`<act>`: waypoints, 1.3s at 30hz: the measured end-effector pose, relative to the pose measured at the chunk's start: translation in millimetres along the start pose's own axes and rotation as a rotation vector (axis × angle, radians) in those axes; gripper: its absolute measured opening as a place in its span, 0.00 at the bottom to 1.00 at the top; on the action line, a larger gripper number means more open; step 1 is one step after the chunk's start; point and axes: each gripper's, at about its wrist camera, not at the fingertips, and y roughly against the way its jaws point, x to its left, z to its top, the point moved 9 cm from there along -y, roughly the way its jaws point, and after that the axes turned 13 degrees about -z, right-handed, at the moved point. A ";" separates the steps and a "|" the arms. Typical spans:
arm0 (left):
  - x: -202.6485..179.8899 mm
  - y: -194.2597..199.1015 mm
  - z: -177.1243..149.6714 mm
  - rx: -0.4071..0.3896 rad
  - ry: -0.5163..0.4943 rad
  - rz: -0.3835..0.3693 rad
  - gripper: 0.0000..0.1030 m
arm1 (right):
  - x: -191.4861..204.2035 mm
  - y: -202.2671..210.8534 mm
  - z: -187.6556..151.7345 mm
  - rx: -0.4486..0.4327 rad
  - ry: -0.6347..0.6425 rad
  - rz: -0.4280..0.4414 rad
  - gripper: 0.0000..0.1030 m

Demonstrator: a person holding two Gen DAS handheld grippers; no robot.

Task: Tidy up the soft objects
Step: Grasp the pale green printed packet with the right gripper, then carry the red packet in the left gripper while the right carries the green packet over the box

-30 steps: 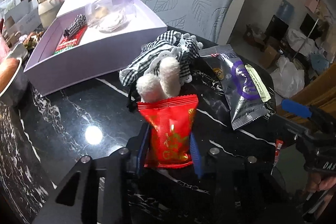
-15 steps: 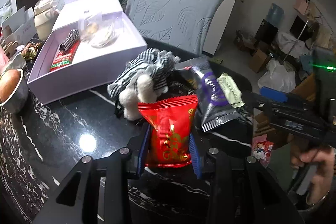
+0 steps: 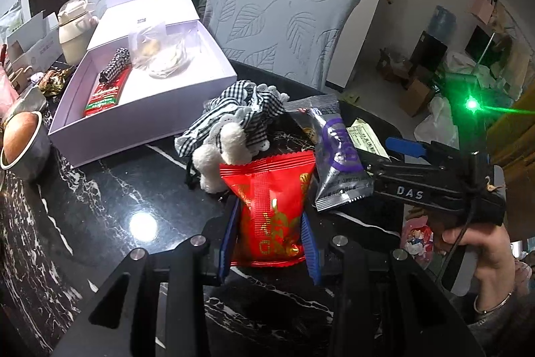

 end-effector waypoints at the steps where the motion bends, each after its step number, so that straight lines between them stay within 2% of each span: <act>1: 0.9 0.4 0.0 -0.001 0.002 0.000 0.33 | 1.7 -1.5 0.5 -0.003 0.016 -0.017 0.79; 8: 3.8 2.2 -3.2 0.001 0.011 0.005 0.33 | 8.2 -4.7 -0.3 -0.020 0.061 -0.097 0.76; 10: 4.9 2.7 -4.6 0.001 0.014 0.004 0.33 | 8.0 -3.1 -0.2 -0.031 0.059 -0.105 0.67; 11: 5.5 3.2 -5.0 0.001 0.016 0.004 0.33 | 6.3 -2.1 -0.3 -0.034 0.055 -0.110 0.57; 14: 7.7 5.1 -7.2 -0.001 0.024 0.008 0.33 | 2.7 0.2 -0.2 -0.043 0.041 -0.107 0.46; 16: 8.8 6.3 -8.4 -0.003 0.030 0.010 0.33 | 3.0 1.9 -1.8 -0.049 0.047 -0.109 0.43; 22: 11.8 12.5 -12.0 -0.012 0.042 0.016 0.33 | 2.5 9.3 -7.7 -0.055 0.001 -0.051 0.41; 31: 12.5 20.9 -20.3 -0.024 0.050 0.016 0.33 | -7.1 31.3 -29.0 -0.042 -0.051 -0.037 0.41; 39: 8.6 31.8 -30.1 -0.030 0.048 0.011 0.33 | 5.9 61.0 -46.8 -0.037 -0.053 0.023 0.41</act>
